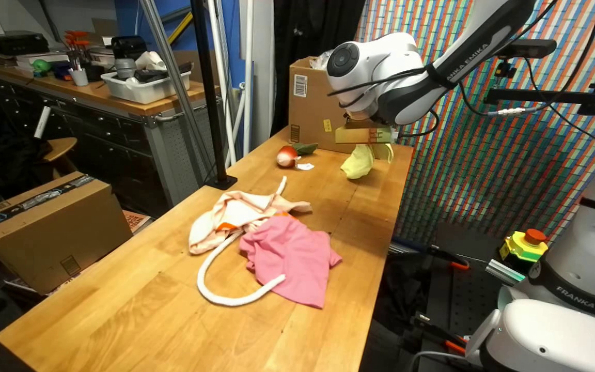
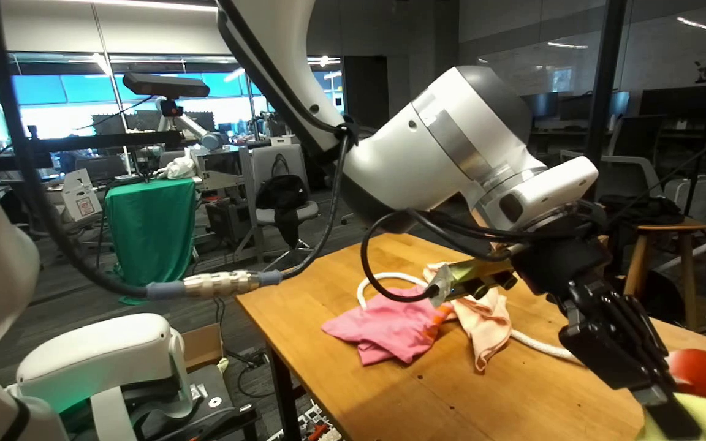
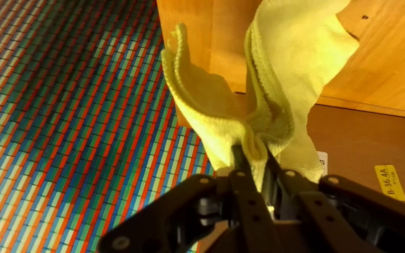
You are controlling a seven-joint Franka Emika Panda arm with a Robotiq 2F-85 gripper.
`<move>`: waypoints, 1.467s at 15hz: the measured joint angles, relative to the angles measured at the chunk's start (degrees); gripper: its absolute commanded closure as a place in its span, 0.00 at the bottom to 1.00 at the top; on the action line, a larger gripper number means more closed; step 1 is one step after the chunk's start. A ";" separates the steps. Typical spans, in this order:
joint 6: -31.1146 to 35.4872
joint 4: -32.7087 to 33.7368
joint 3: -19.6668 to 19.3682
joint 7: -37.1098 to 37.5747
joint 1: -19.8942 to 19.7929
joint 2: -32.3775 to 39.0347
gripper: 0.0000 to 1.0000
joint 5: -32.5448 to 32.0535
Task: Move the radish toy, yellow towel and pink t-shirt to the right, move the peach t-shirt to the left
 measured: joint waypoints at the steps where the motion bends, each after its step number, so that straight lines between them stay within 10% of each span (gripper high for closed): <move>1: -0.04 0.03 0.00 0.02 -0.09 0.15 0.45 0.03; 7: 0.48 0.15 0.46 -0.11 -0.09 0.48 0.02 0.05; 15: 21.35 -2.21 3.18 -9.53 0.07 0.79 0.00 6.73; 22: 37.94 -6.45 5.94 -30.92 0.23 1.29 0.00 26.26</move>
